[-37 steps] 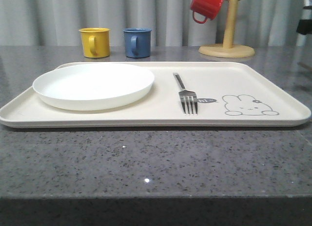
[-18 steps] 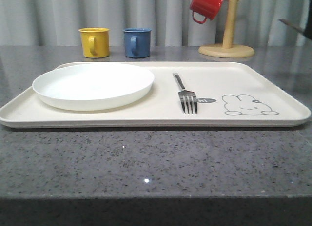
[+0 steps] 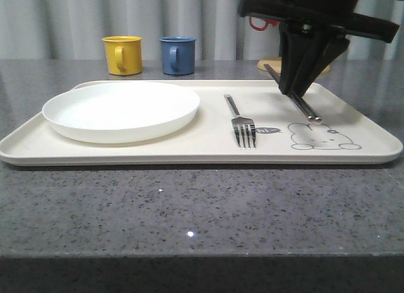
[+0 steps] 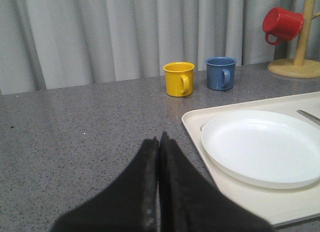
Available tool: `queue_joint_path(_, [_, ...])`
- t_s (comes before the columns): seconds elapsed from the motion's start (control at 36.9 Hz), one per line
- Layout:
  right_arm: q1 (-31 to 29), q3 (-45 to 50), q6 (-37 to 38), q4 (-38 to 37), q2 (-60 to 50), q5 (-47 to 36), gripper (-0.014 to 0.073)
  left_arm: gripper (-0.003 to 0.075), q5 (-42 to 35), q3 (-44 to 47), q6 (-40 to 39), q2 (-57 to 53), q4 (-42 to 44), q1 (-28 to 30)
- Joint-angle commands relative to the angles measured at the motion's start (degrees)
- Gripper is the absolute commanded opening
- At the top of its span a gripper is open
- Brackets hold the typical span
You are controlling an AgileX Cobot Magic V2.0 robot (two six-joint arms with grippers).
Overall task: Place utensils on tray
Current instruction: 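Grasp the chopsticks and place them on the tray beside the fork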
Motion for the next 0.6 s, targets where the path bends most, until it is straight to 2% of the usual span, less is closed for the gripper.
queue_joint_path(0.0, [0.0, -2.2, 0.8, -0.1, -1.0, -0.4, 0.0067, -0.0018, -4.6, -1.6, -0.5, 0.7, -0.5, 0.2])
queue_joint_path(0.35, [0.0, -2.2, 1.6, -0.1, 1.8, 1.3, 0.0074, -0.0018, -4.6, -1.6, -0.5, 0.7, -0.5, 0.2])
queue_joint_path(0.43, [0.0, -2.2, 1.6, -0.1, 1.8, 1.3, 0.0112, -0.0018, -4.6, -1.6, -0.5, 0.7, -0.5, 0.2])
queue_joint_path(0.57, [0.0, -2.7, 1.6, -0.2, 1.7, 1.4, 0.0255, -0.0018, -4.6, -1.6, -0.5, 0.7, -0.5, 0.2])
